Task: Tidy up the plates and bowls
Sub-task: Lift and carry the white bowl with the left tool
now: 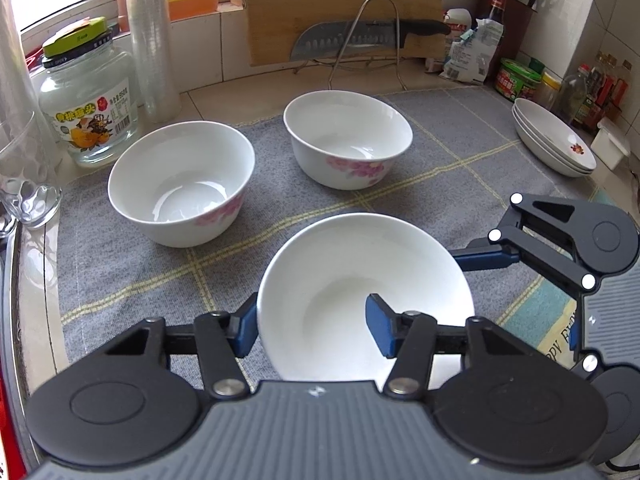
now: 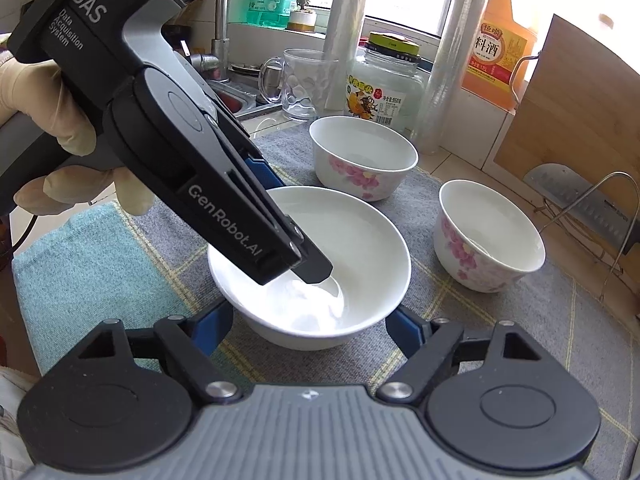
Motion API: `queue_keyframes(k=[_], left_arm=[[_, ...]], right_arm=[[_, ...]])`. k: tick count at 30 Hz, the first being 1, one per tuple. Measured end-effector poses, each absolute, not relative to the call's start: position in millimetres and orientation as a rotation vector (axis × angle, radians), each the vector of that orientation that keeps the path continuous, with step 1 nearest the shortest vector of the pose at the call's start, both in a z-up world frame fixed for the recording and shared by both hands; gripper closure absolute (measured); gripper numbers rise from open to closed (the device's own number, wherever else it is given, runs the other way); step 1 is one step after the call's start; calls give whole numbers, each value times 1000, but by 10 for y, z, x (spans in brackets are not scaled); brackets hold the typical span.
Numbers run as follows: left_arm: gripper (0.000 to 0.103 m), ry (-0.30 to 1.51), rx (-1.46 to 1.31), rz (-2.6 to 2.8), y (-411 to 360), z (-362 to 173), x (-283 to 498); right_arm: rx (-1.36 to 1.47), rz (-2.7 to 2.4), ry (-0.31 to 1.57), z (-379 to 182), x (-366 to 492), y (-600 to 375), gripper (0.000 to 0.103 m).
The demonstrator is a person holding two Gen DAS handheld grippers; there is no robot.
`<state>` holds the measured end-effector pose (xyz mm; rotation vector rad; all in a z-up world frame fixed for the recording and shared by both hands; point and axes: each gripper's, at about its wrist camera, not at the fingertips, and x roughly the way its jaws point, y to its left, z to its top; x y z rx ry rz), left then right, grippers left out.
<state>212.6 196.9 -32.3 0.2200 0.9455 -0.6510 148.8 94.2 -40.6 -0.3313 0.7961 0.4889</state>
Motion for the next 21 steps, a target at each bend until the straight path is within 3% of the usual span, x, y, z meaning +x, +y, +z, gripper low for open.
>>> queue_keyframes(k=[21], left_arm=[[49, 923, 260, -708, 1459, -157, 1941]], right_arm=[[-306, 450, 812, -189, 1268, 556, 16]])
